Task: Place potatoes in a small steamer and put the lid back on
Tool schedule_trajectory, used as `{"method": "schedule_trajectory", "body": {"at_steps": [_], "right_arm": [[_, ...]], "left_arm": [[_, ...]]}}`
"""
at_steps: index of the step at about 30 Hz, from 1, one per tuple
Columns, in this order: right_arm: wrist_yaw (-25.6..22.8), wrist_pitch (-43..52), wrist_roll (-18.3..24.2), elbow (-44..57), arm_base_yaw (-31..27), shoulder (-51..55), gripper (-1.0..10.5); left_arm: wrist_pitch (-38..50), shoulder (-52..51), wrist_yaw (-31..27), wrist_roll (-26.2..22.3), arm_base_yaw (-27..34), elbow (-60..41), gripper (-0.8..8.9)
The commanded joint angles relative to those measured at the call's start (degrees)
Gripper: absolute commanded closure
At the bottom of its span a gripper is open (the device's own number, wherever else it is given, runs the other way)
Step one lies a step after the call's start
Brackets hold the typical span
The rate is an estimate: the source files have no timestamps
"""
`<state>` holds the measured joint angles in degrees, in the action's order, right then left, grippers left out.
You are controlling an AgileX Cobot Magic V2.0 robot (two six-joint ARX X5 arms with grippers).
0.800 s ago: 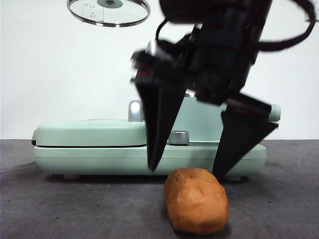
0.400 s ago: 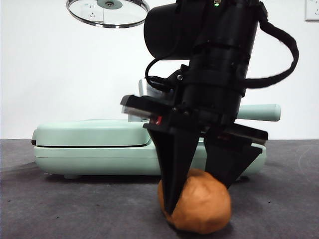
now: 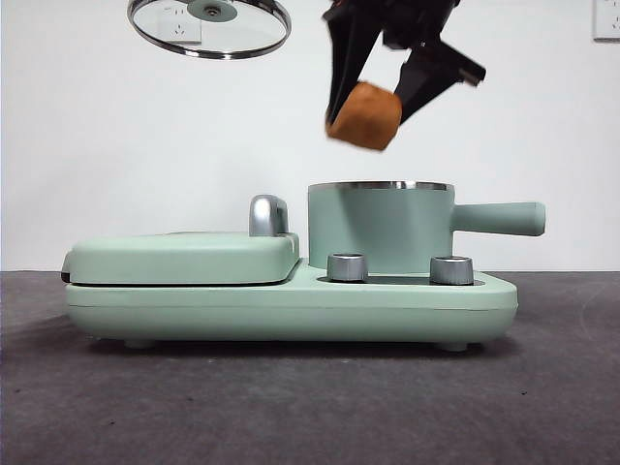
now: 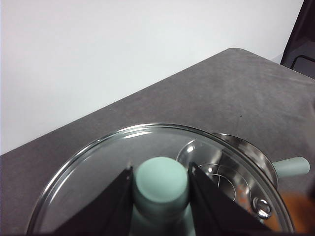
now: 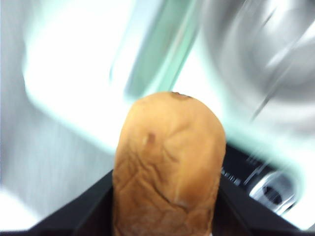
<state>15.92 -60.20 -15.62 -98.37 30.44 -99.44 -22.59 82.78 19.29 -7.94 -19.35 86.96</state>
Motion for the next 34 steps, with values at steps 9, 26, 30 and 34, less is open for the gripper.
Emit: {"method": "schedule_trajectory", "body": {"at_steps": [9, 26, 30, 34], "right_arm": [[2.27, -0.94, 2.16, -17.0, -8.02, -17.38, 7.5], [-1.4, -21.14, 12.63, -35.01, -7.87, -18.38, 5.6], [-0.94, -21.14, 13.07, -32.39, -7.74, -10.01, 5.6], [-2.29, -21.11, 13.55, -22.01, -7.23, 3.08, 5.6]], "left_arm": [[1.44, 0.04, 0.15, -0.15, -0.26, 1.92, 7.91], [0.42, 0.11, 0.15, -0.15, -0.61, 1.9, 7.96], [0.2, 0.17, 0.15, -0.15, -0.59, 1.9, 7.96], [-0.02, 0.35, 0.15, -0.15, -1.09, 1.9, 7.96]]}}
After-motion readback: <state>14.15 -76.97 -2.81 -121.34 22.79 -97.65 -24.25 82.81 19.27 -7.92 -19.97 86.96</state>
